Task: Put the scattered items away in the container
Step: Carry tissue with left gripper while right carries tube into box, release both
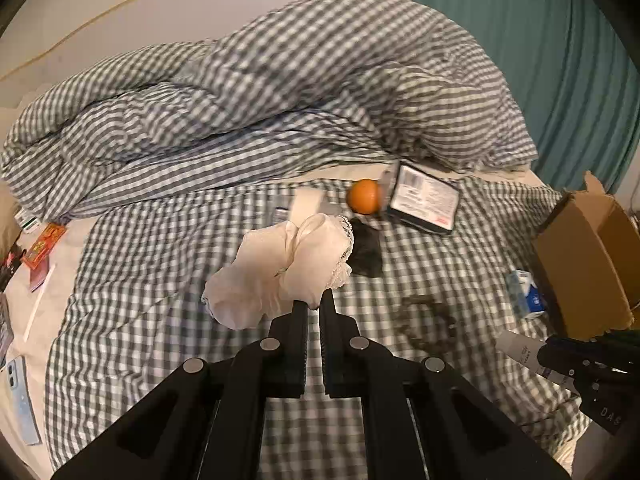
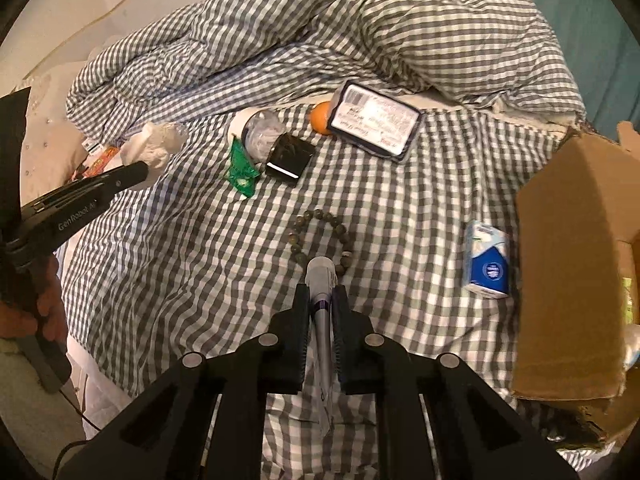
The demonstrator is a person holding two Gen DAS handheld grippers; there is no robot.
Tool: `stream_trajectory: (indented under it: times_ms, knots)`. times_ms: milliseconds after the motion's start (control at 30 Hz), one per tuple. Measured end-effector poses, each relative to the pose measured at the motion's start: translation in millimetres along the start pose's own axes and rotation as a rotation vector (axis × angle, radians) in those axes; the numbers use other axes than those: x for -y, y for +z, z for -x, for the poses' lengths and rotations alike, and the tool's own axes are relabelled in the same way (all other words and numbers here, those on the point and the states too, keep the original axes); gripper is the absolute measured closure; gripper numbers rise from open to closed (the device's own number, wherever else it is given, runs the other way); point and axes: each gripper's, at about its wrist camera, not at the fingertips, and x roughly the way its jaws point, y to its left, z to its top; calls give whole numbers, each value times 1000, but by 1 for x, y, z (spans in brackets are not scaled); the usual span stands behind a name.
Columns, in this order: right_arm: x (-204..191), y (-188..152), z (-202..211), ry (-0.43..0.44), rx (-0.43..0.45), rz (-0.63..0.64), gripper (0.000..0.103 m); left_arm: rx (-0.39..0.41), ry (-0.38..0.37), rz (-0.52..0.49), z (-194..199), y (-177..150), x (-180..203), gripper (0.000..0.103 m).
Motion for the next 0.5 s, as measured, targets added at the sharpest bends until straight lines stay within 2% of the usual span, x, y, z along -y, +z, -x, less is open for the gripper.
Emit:
stream_trajectory:
  times_ms: [267, 500]
  knots:
    - [27, -2, 26, -37, 33, -38, 92, 9, -67, -75, 5, 11, 59, 98]
    - [75, 5, 83, -127, 125, -89, 92, 37, -163, -173, 18, 29, 136, 98]
